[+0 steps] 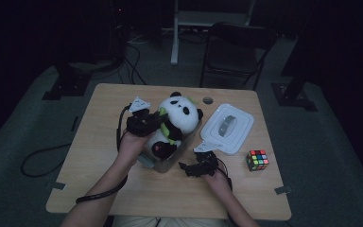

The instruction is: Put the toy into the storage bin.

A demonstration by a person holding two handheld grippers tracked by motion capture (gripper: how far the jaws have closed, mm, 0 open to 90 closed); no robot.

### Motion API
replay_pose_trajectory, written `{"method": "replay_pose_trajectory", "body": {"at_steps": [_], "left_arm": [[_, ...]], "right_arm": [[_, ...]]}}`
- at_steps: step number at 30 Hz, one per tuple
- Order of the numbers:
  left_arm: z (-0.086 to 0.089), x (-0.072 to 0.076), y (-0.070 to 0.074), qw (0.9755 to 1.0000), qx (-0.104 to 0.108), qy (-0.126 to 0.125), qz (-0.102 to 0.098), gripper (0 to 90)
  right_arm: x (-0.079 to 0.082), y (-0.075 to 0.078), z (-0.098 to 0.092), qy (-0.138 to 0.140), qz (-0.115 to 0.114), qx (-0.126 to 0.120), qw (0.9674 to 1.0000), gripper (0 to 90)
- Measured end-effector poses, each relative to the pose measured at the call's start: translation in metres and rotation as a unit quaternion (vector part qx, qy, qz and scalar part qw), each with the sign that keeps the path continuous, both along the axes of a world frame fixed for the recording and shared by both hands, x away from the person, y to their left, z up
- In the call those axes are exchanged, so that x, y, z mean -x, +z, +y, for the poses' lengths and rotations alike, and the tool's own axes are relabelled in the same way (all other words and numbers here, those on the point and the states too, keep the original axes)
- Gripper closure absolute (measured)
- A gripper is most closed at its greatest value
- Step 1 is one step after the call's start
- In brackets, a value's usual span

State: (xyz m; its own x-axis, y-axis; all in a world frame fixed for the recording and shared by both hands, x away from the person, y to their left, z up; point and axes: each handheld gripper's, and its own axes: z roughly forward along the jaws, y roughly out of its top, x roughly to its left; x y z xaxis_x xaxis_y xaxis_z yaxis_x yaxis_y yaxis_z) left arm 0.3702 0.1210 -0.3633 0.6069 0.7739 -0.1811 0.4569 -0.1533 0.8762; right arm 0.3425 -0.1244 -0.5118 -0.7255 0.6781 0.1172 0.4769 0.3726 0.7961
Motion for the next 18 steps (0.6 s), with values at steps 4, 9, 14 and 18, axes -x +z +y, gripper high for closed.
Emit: {"method": "replay_pose_trajectory", "body": {"at_steps": [4, 9, 14, 18], "left_arm": [[0.001, 0.003, -0.007, 0.9999, -0.003, -0.011, 0.007, 76.2], [0.006, 0.004, -0.012, 0.9997, 0.005, -0.016, 0.016, 76.0], [0.008, 0.005, -0.016, 0.9995, -0.003, -0.024, 0.02, 74.9], [0.009, 0.007, -0.014, 0.9991, -0.001, -0.037, 0.019, 65.8]], "right_arm": [[-0.001, 0.0, -0.001, 0.0, 0.002, 0.0, 1.0, 13.7], [-0.001, 0.0, -0.001, 0.001, 0.002, 0.0, 1.0, 13.7], [-0.001, 0.0, -0.001, 0.0, 0.003, 0.001, 1.0, 13.7], [-0.001, 0.0, -0.001, 0.001, 0.003, 0.002, 1.0, 13.7]]}}
